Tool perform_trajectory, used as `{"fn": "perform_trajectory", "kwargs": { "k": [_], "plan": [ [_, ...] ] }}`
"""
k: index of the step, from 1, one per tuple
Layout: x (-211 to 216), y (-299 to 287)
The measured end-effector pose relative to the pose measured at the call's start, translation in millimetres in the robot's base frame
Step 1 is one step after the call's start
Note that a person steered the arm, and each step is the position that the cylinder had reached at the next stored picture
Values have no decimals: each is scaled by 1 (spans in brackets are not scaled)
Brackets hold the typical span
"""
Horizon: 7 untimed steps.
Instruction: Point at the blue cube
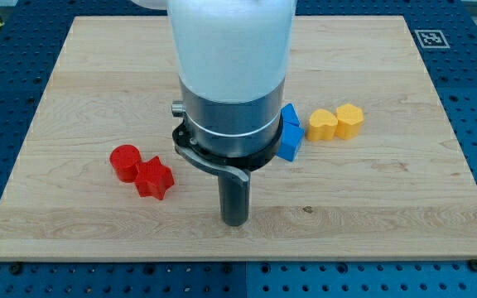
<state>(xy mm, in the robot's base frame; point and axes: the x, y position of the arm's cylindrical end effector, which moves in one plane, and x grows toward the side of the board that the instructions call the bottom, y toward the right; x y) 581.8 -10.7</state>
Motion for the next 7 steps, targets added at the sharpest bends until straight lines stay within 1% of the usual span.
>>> {"fn": "perform_trajectory", "kwargs": {
  "k": [1,2,3,4,5,6,7],
  "plan": [
    [0,6],
    [-11,23],
    [-21,50],
    [-21,76],
    [-34,95],
    [-63,112],
    [-77,112]
  ]
}}
